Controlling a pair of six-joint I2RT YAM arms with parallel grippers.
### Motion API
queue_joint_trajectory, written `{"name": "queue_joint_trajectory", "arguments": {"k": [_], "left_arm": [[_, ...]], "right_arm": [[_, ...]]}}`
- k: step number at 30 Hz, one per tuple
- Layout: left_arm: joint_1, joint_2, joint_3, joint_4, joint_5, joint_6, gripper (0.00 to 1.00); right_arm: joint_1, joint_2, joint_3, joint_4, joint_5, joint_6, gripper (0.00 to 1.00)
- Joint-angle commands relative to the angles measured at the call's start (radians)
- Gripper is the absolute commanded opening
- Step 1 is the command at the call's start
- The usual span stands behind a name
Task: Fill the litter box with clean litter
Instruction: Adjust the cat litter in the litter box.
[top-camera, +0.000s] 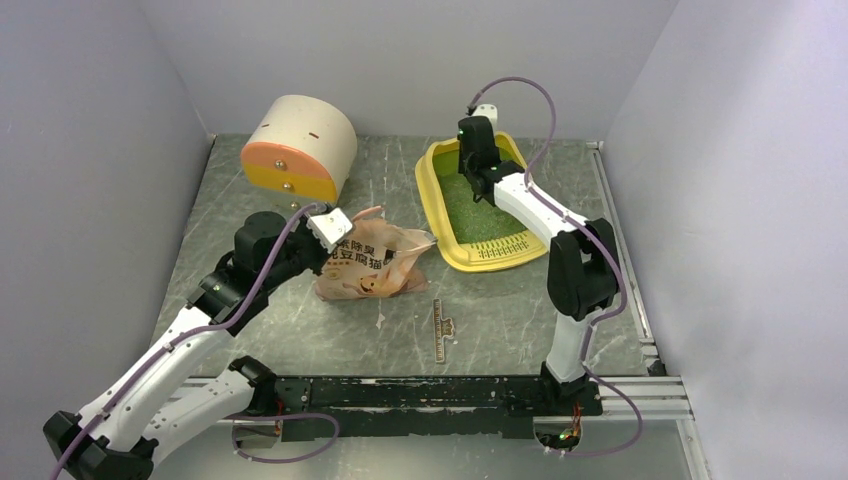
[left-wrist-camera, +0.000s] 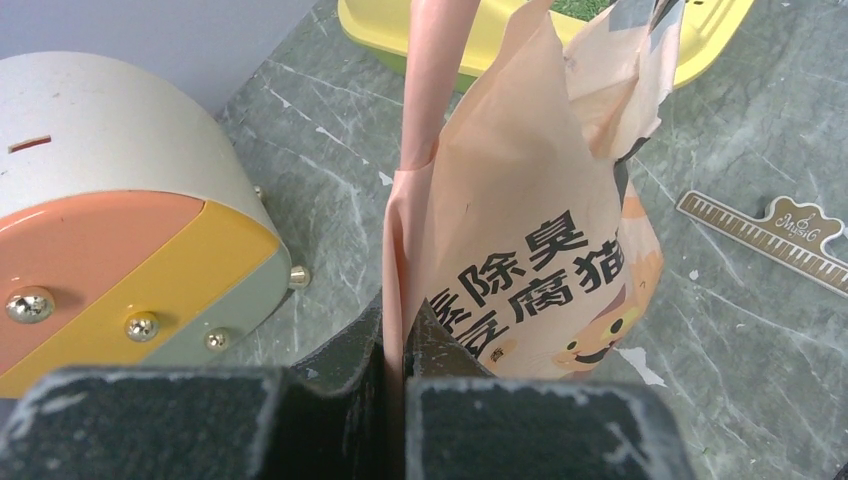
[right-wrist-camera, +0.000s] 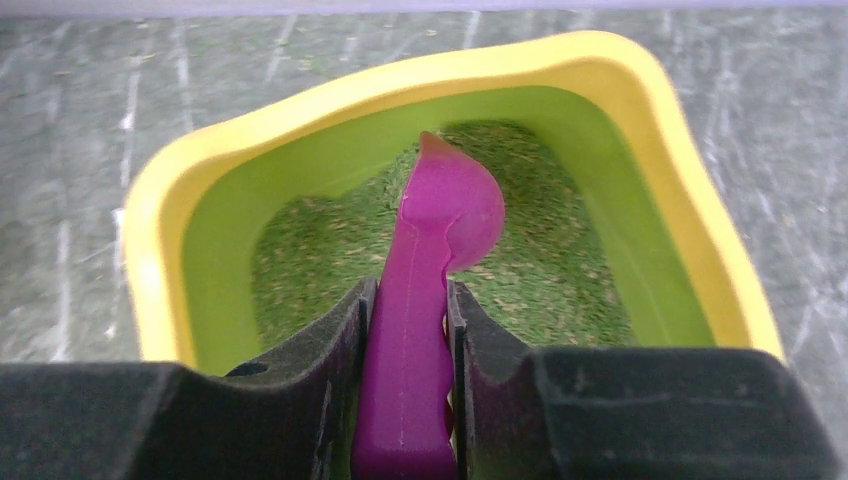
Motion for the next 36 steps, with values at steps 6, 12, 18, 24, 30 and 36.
{"name": "queue_joint_trajectory", "arguments": {"k": [6,12,18,24,30,36], "left_arm": [[0.004,-0.049,0.026,0.056,-0.016,-0.002,0.05],[0.004,-0.054,0.029,0.053,-0.021,0.001,0.05],[0.005,-0.055,0.026,0.051,-0.023,0.005,0.05],[0.004,-0.06,0.028,0.051,-0.026,0.005,0.05],[0.006,-0.069,0.031,0.037,-0.025,0.001,0.05],[0.004,-0.076,0.024,0.019,-0.033,0.012,0.05]], "right_arm": [[0.013,-0.064,-0.003,0.052,-0.007,-0.016,0.0],[-0.016,-0.022,0.021,0.056,0.109,-0.05,0.0],[-0.018,0.031,0.042,0.061,0.125,-0.08,0.0],[-0.018,0.055,0.011,0.104,0.032,-0.078,0.0],[-0.002,0.028,-0.023,0.142,-0.046,-0.082,0.0],[0.019,-0.006,-0.042,0.121,-0.187,-0.04,0.0]]}}
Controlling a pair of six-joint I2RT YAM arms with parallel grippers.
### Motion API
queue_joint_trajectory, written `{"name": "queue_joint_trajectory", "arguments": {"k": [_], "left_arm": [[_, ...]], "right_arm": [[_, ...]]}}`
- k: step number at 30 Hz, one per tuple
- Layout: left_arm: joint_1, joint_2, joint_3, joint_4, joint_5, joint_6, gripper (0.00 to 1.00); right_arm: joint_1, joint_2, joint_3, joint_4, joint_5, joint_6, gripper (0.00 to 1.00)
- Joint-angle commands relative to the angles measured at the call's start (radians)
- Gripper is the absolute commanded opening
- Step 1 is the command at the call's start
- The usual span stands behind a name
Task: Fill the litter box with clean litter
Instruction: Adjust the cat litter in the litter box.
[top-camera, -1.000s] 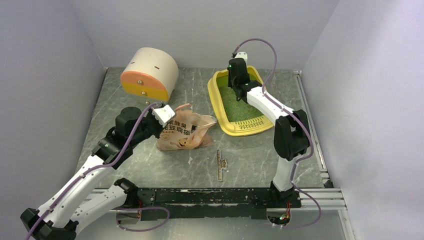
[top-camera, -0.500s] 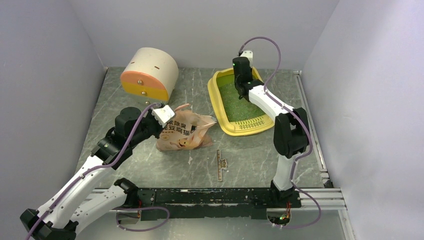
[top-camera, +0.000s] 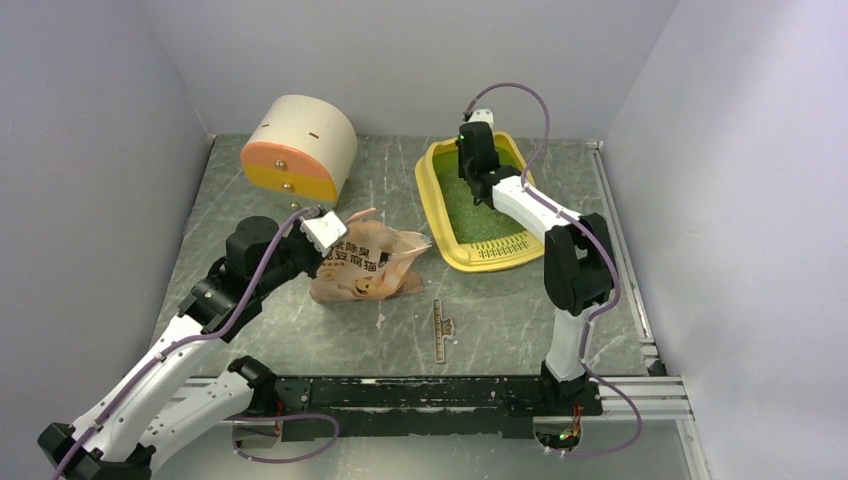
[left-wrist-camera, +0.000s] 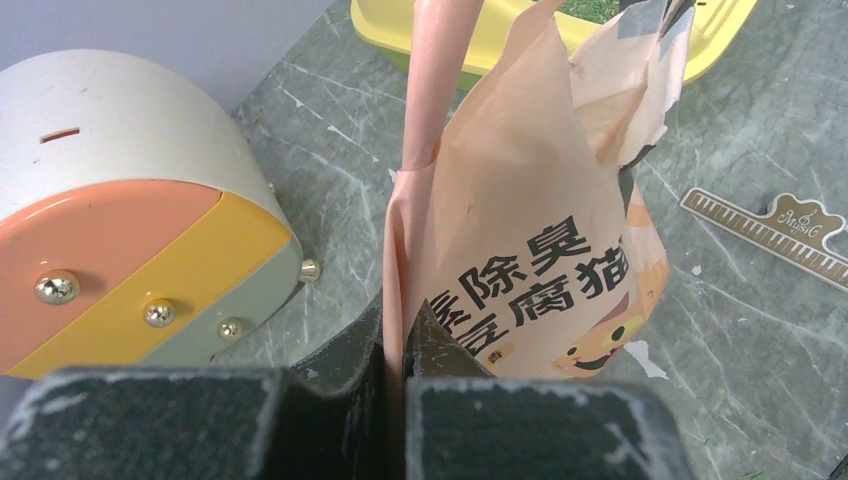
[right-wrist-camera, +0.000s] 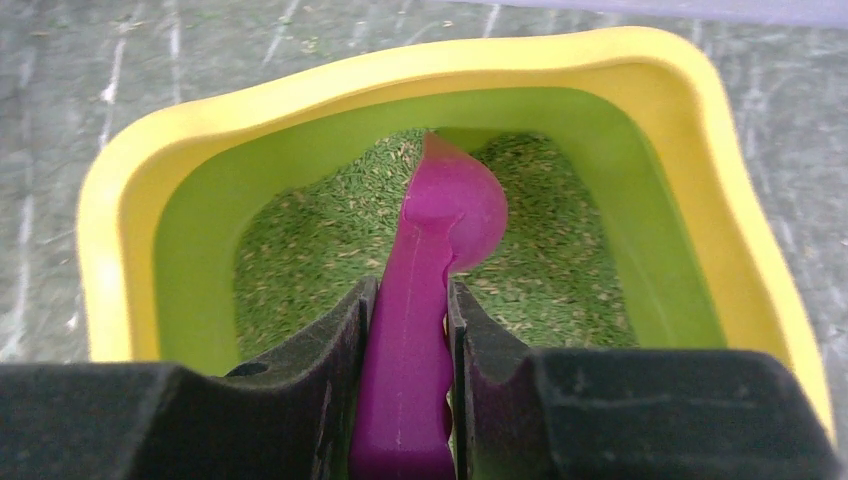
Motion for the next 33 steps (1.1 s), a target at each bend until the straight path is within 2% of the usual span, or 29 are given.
{"name": "queue_joint_trajectory", "arguments": {"k": [1,5,13,15,21,25,29,33], "left_arm": [[0.005,-0.022,0.028,0.048,-0.019,0.014,0.05],[0.005,-0.021,0.035,0.052,-0.017,0.017,0.05],[0.004,0.001,0.017,0.102,0.028,-0.003,0.05],[0.004,0.017,0.035,0.087,0.025,0.003,0.05],[0.005,0.029,0.022,0.118,0.042,-0.016,0.05],[0.004,0.022,0.028,0.101,0.025,-0.015,0.05],[0.005,0.009,0.027,0.085,0.018,-0.021,0.05],[0.005,0.0,0.015,0.077,0.021,-0.023,0.05]], "right_arm": [[0.023,-0.048,-0.003,0.02,-0.164,0.048,0.0],[0.023,-0.102,-0.013,0.008,-0.175,0.079,0.0],[0.022,-0.252,-0.076,-0.091,-0.045,0.088,0.0],[0.009,-0.255,-0.084,-0.083,-0.083,0.106,0.0],[-0.004,-0.18,-0.073,-0.024,-0.228,0.25,0.0],[-0.014,-0.088,-0.04,-0.015,-0.257,0.303,0.0],[-0.02,-0.053,-0.034,-0.022,-0.141,0.265,0.0],[-0.044,-0.06,-0.02,-0.061,-0.128,0.211,0.0]]}}
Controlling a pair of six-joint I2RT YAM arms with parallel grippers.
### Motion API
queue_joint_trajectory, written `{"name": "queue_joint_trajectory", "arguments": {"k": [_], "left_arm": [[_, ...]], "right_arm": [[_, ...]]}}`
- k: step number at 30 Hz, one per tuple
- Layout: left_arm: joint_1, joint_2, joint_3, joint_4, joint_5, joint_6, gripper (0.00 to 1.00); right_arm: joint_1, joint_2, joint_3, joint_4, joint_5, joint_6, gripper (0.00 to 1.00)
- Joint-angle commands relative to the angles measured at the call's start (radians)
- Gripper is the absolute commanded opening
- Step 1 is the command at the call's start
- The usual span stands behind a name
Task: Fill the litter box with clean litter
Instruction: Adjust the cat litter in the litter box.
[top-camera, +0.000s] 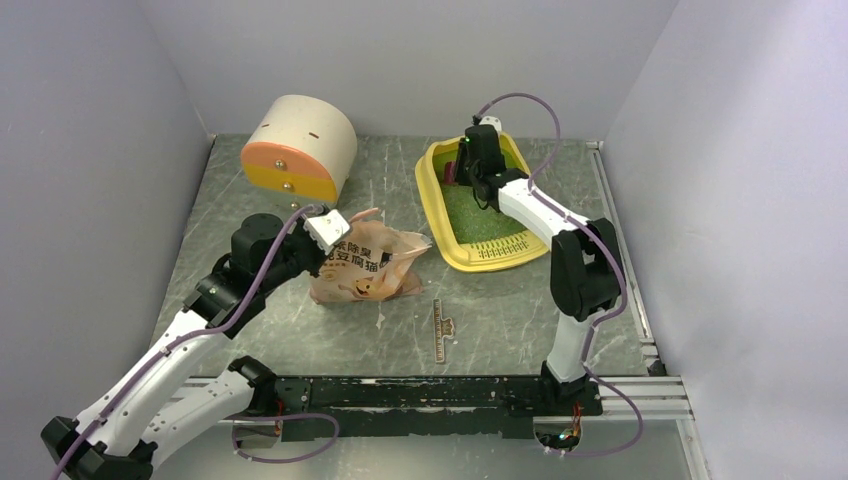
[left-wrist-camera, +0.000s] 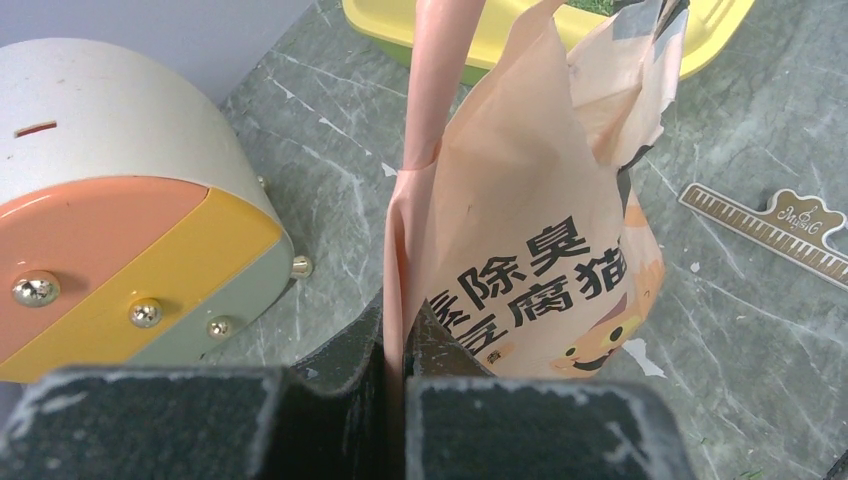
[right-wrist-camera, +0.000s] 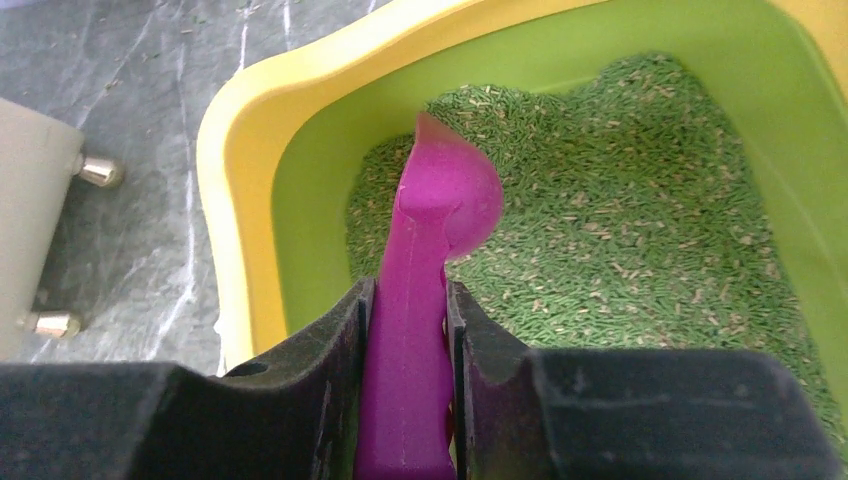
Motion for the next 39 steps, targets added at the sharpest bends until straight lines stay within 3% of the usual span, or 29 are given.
{"name": "queue_joint_trajectory", "arguments": {"k": [1,12,19,24,27,31,39], "left_arm": [[0.004,-0.033,0.017,0.067,0.012,-0.021,0.05],[0.004,-0.039,0.025,0.073,0.025,-0.023,0.05],[0.004,-0.039,0.014,0.079,0.04,-0.036,0.05],[0.005,-0.037,0.005,0.092,0.047,-0.038,0.05],[0.004,-0.034,0.02,0.071,0.046,-0.035,0.05],[0.004,-0.043,0.011,0.083,0.042,-0.04,0.05],[0.004,-0.038,0.021,0.079,0.056,-0.044,0.05]], "right_arm": [[-0.04,-0.012,0.036,-0.025,0.07,-0.058,0.0],[-0.05,-0.085,0.039,-0.057,0.137,-0.064,0.0],[-0.056,-0.024,0.07,-0.113,0.199,-0.103,0.0],[-0.055,-0.027,0.051,-0.096,0.095,-0.074,0.0],[-0.048,-0.023,0.073,-0.089,-0.041,-0.07,0.0],[-0.044,0.036,0.178,-0.169,-0.175,-0.067,0.0],[-0.043,-0.109,0.134,-0.227,0.02,-0.11,0.0]]}}
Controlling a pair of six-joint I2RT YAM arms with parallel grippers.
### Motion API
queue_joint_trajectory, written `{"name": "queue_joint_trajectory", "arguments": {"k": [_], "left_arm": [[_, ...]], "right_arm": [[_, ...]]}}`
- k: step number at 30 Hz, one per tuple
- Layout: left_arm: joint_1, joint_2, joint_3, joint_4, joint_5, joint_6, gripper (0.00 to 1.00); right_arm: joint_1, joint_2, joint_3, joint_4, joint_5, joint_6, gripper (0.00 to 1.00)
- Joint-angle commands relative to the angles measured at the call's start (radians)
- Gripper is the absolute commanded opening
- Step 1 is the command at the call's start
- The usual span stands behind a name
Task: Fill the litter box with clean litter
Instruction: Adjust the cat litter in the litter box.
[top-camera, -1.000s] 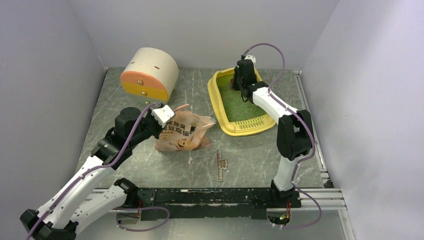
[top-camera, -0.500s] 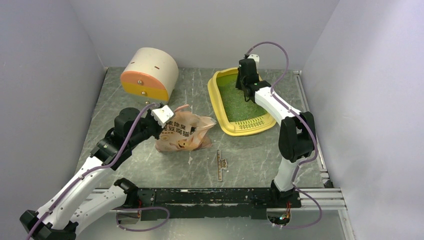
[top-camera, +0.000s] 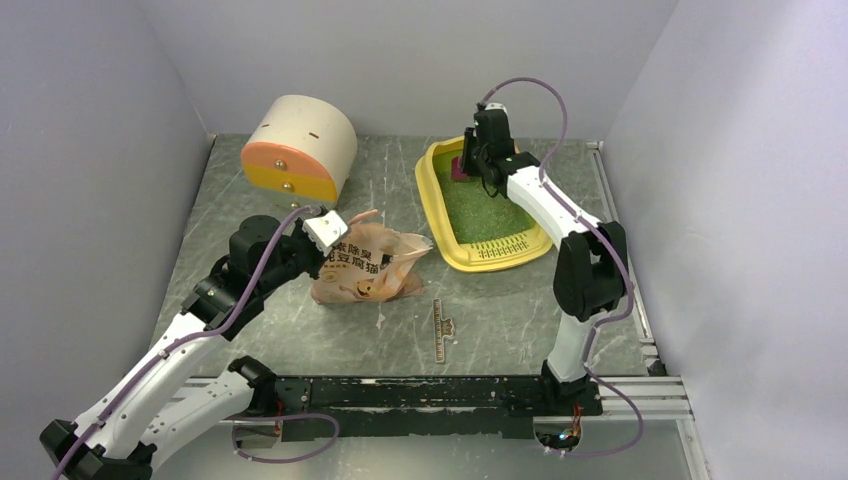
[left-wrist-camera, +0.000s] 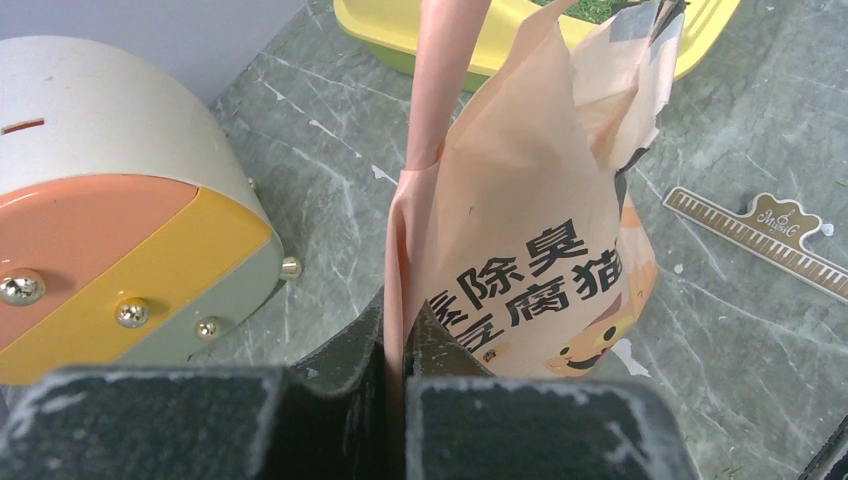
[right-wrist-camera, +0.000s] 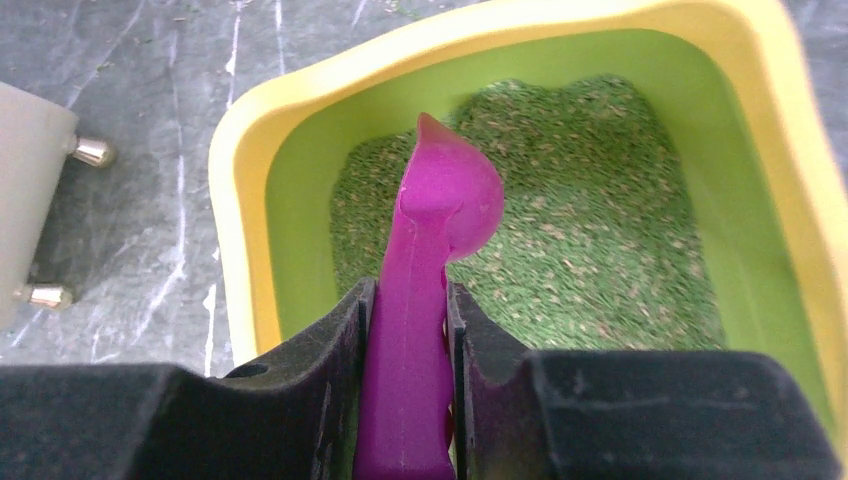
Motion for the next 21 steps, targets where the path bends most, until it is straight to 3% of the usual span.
{"name": "queue_joint_trajectory", "arguments": {"k": [1,11,17,21], "left_arm": [[0.004,-0.02,0.024,0.09,0.045,-0.024,0.05],[0.004,-0.003,0.011,0.121,0.112,-0.028,0.05],[0.004,-0.007,0.017,0.104,0.115,-0.031,0.05],[0.004,-0.002,0.01,0.098,0.13,-0.017,0.05]], "right_arm": [[-0.003,-0.138,-0.018,-0.068,0.095,-0.038,0.0],[-0.018,-0.342,-0.145,-0.121,0.198,-0.041,0.0],[-0.024,-0.276,-0.121,-0.138,0.121,-0.011,0.0],[-0.026,-0.338,-0.06,-0.221,0.042,-0.002,0.0]]}}
